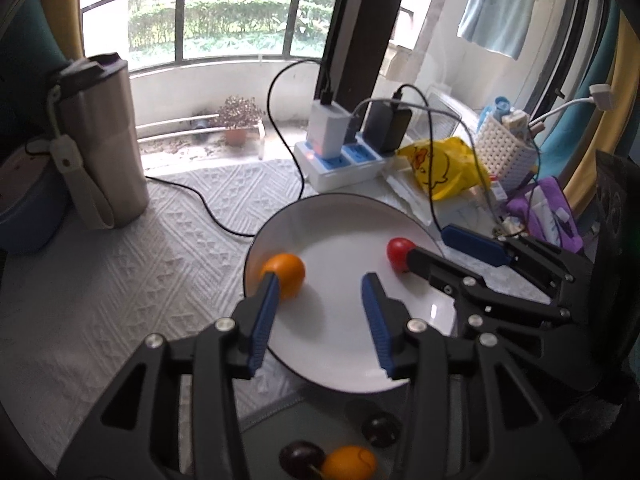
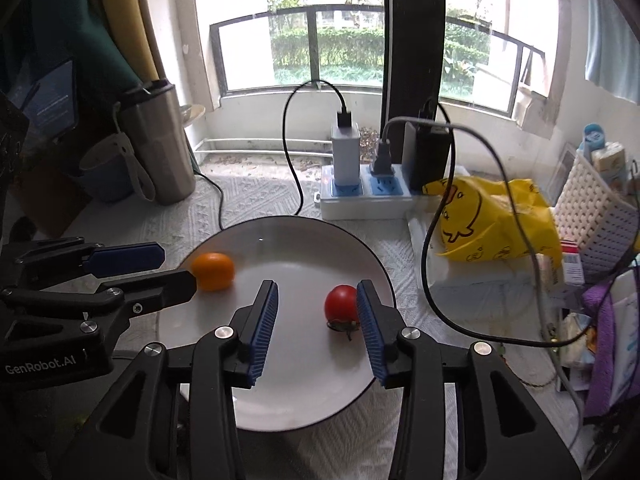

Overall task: Organize fruits
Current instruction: 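Open both grippers to release the tomato and orange onto the plate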

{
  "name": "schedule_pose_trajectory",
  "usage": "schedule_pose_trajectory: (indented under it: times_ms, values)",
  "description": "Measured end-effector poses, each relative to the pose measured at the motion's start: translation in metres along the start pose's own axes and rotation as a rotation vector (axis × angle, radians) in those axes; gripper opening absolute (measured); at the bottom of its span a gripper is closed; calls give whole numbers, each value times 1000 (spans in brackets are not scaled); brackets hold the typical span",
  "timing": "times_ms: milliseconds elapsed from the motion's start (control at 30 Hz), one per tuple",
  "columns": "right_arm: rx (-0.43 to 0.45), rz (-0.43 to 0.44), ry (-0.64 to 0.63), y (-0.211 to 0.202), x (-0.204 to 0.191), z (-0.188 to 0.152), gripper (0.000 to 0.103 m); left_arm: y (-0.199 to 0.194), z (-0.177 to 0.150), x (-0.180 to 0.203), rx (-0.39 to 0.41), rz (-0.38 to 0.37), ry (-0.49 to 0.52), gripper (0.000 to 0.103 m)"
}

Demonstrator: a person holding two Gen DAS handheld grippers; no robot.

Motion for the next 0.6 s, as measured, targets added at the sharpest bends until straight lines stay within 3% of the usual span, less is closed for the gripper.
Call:
schedule_pose_trajectory:
  times_ms: [433, 600]
  values:
    - [51, -7, -25, -53, -29, -11, 43, -58, -24, 4, 87, 10, 24, 46]
    - [66, -11, -28, -71, -37, -18, 43, -76, -37, 6, 115, 21, 36, 52]
Point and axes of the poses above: each gripper's, at about its wrist camera, not at the fingertips, and y roughly the way its jaws point, x to its right, z to its top, the point moved 1 cm from there along y, roughly the way its jaws point, and after that the axes turned 4 degrees about z, right-handed, at the moved point
